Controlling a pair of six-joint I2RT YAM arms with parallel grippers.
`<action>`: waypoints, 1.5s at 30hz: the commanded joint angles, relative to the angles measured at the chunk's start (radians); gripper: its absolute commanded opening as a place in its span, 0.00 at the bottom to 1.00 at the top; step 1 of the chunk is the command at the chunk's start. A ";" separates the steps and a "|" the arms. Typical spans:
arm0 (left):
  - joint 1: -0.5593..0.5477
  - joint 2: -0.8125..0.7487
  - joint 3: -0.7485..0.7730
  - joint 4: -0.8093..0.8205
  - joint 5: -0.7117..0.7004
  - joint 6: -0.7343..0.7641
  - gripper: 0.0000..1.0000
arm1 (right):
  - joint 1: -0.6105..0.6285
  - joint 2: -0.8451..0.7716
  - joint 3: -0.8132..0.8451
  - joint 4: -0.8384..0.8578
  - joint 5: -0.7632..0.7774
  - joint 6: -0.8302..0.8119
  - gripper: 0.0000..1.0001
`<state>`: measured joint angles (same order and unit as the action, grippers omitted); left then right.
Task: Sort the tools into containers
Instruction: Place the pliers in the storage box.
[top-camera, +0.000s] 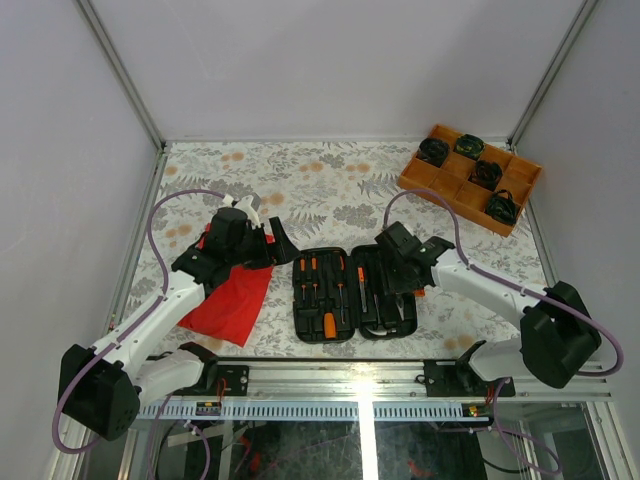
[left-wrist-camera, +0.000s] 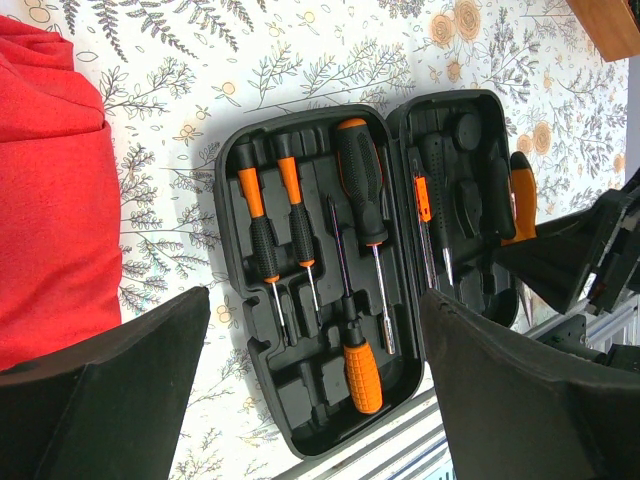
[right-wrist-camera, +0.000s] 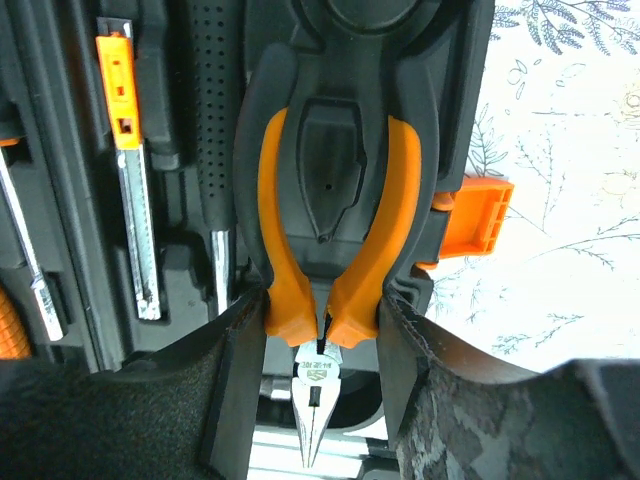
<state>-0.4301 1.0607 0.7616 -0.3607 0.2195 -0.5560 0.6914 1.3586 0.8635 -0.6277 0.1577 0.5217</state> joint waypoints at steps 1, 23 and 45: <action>0.008 -0.013 0.020 0.006 -0.008 0.005 0.84 | -0.007 0.042 0.038 0.034 0.069 -0.028 0.19; 0.008 -0.010 0.020 0.006 -0.004 0.004 0.84 | -0.007 0.157 0.032 0.050 0.136 -0.057 0.59; 0.010 0.004 0.020 0.025 0.016 -0.013 0.84 | -0.007 0.048 0.068 0.041 0.194 -0.076 0.38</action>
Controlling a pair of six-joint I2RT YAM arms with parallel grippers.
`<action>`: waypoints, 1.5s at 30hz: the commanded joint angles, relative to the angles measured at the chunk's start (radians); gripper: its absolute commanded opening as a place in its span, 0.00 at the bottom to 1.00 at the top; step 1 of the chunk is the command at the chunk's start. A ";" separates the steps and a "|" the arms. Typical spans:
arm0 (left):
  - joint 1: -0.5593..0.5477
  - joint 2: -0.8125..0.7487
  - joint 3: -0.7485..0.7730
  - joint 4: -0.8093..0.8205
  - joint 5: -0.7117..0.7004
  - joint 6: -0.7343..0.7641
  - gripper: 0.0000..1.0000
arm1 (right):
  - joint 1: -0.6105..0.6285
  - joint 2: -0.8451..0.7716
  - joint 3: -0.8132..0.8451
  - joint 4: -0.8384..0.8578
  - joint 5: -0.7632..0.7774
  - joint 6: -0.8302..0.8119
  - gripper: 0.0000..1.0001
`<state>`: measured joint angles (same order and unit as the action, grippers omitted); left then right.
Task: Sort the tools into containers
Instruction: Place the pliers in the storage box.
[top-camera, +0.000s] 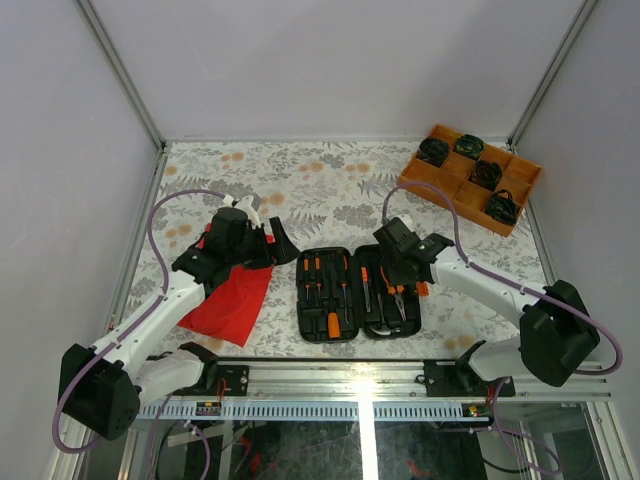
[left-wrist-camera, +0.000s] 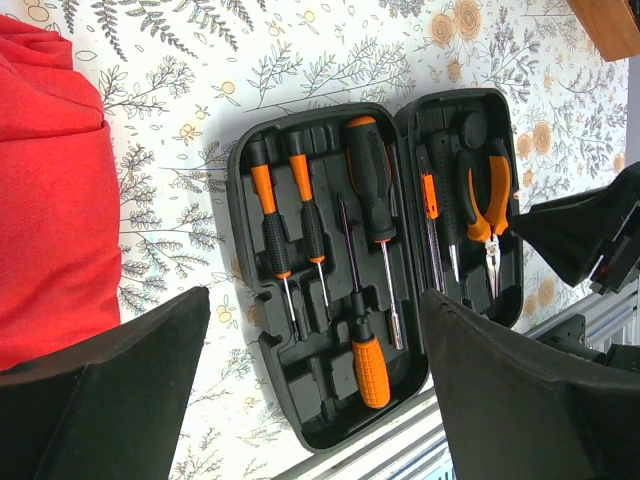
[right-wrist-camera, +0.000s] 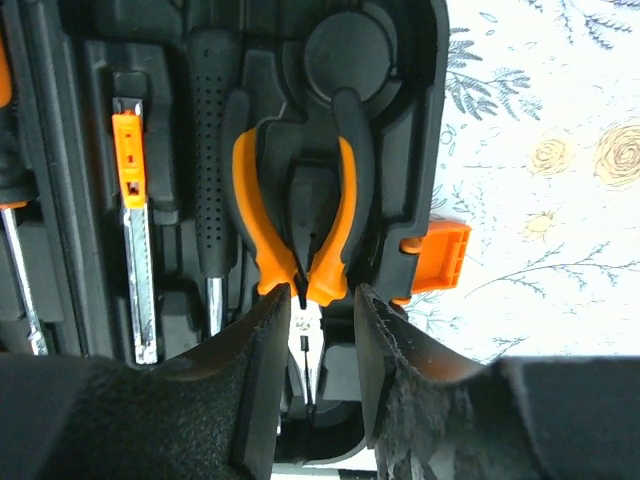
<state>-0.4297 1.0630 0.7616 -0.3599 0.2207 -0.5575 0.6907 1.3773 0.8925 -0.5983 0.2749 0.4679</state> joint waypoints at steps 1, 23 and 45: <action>0.008 -0.001 0.019 0.024 0.015 -0.012 0.84 | -0.006 0.043 0.038 0.018 0.089 -0.024 0.38; 0.009 -0.005 0.007 0.021 0.014 -0.010 0.84 | -0.006 0.149 0.011 0.011 0.088 -0.042 0.23; 0.010 -0.016 0.001 0.016 0.013 -0.010 0.84 | -0.007 0.068 0.002 -0.080 0.004 0.063 0.30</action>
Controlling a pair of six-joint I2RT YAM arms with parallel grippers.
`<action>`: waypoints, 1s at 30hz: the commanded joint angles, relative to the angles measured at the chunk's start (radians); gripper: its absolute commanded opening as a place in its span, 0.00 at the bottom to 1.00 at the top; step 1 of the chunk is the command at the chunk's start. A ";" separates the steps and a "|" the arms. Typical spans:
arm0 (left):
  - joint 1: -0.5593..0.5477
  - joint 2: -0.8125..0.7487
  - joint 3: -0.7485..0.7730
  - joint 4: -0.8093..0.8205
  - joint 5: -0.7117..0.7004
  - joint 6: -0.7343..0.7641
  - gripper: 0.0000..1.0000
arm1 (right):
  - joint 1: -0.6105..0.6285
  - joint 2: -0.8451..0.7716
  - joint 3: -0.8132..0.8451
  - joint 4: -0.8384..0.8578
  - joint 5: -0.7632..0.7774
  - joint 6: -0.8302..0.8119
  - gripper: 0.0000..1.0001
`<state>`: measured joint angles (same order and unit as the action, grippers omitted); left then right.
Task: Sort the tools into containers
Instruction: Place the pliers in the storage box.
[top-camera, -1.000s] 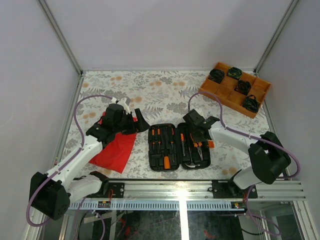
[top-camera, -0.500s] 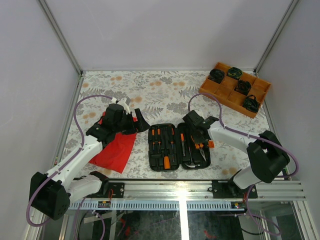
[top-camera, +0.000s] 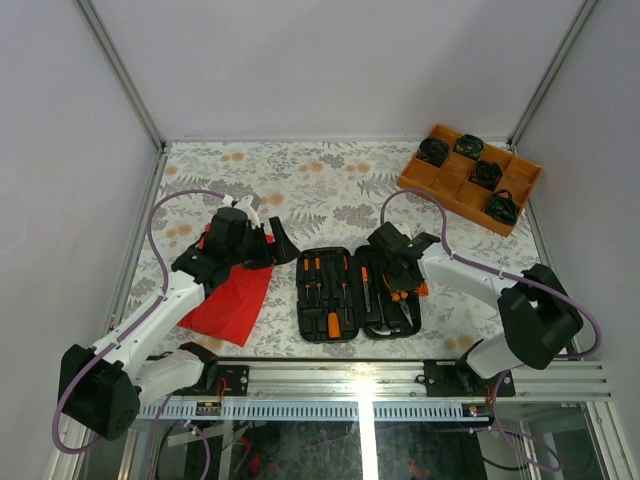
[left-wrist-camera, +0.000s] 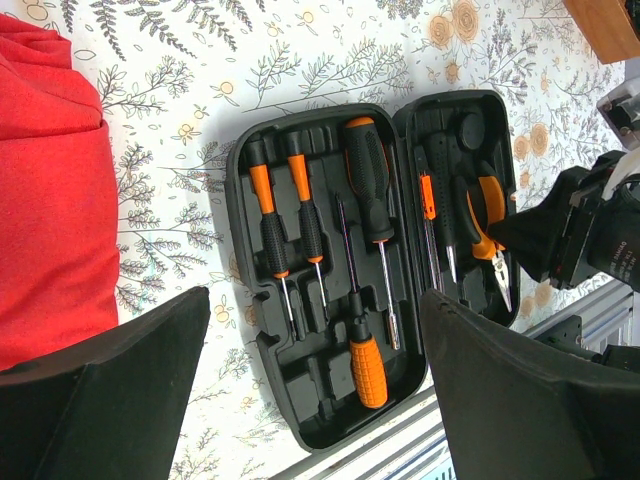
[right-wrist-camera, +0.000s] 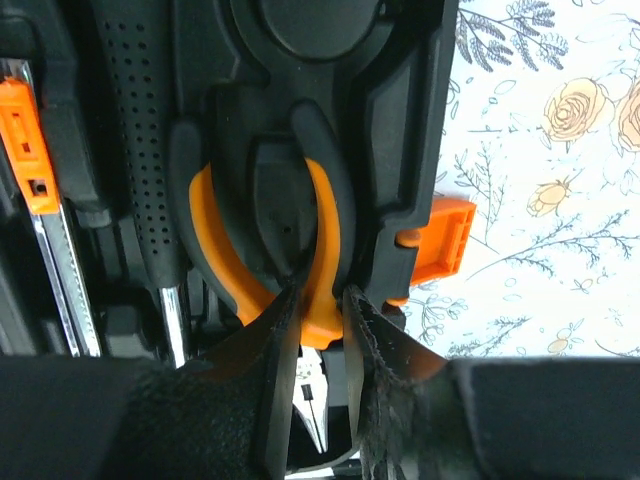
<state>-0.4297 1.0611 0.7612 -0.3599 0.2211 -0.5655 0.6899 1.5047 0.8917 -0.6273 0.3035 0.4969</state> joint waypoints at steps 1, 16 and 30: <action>0.009 -0.014 0.000 0.017 0.013 -0.002 0.84 | -0.006 -0.071 0.006 -0.051 -0.025 0.034 0.30; 0.009 -0.007 -0.002 0.029 0.022 -0.008 0.84 | -0.006 -0.100 -0.006 0.119 -0.137 -0.096 0.35; 0.009 -0.008 0.004 0.019 0.016 -0.001 0.84 | -0.009 0.034 0.029 0.152 -0.063 -0.061 0.29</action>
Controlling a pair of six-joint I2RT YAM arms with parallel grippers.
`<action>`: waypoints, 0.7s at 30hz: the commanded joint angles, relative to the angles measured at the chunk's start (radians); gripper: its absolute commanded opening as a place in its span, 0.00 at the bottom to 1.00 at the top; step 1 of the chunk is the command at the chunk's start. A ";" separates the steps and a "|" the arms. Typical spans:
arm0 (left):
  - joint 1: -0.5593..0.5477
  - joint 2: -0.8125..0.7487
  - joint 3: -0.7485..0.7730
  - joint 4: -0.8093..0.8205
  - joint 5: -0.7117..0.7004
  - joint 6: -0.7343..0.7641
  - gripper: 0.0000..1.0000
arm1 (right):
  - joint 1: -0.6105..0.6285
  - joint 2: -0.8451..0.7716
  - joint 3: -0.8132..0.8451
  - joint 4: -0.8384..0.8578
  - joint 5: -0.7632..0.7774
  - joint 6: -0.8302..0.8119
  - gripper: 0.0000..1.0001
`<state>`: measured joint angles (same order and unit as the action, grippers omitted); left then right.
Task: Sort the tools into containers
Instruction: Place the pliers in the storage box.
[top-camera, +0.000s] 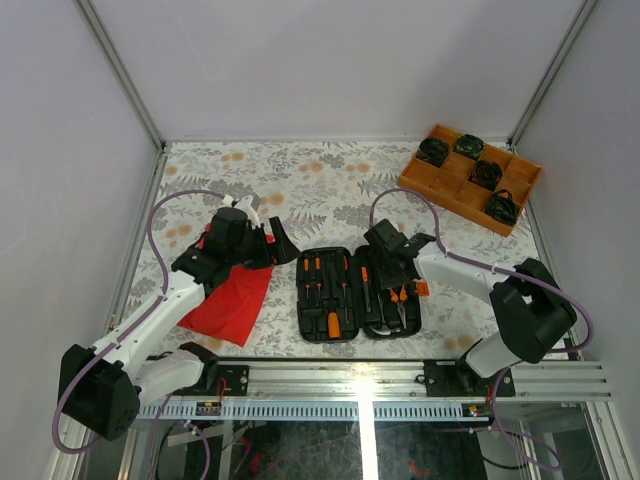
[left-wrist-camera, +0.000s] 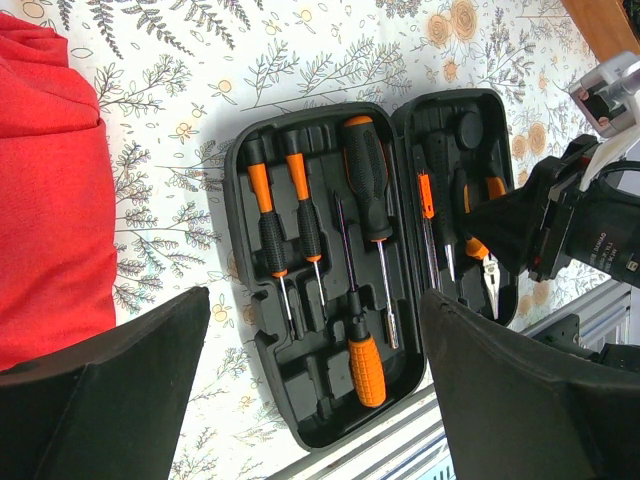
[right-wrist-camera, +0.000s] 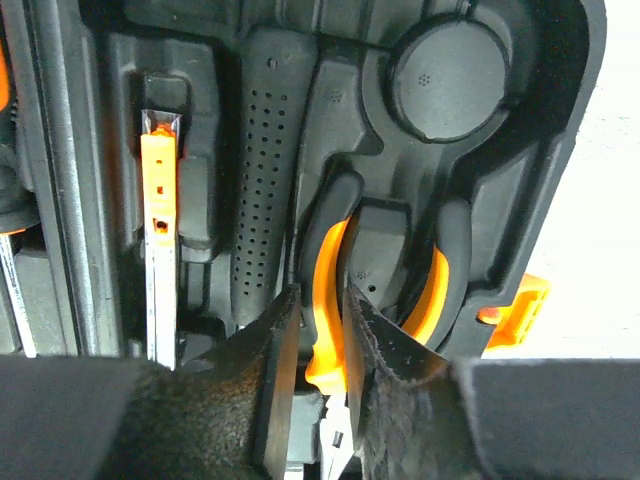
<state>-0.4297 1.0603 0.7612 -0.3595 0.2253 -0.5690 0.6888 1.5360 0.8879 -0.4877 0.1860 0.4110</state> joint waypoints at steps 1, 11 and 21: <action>0.009 -0.005 0.006 0.019 0.011 0.003 0.84 | -0.010 0.000 0.028 0.018 0.048 0.036 0.27; 0.009 -0.002 0.005 0.022 0.015 0.003 0.84 | -0.013 -0.049 0.008 0.012 0.024 0.094 0.24; 0.008 -0.010 -0.003 0.027 0.015 -0.002 0.84 | -0.018 -0.193 0.013 -0.113 0.135 0.079 0.29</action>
<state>-0.4297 1.0603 0.7612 -0.3595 0.2260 -0.5690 0.6849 1.3811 0.8867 -0.5297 0.2451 0.4862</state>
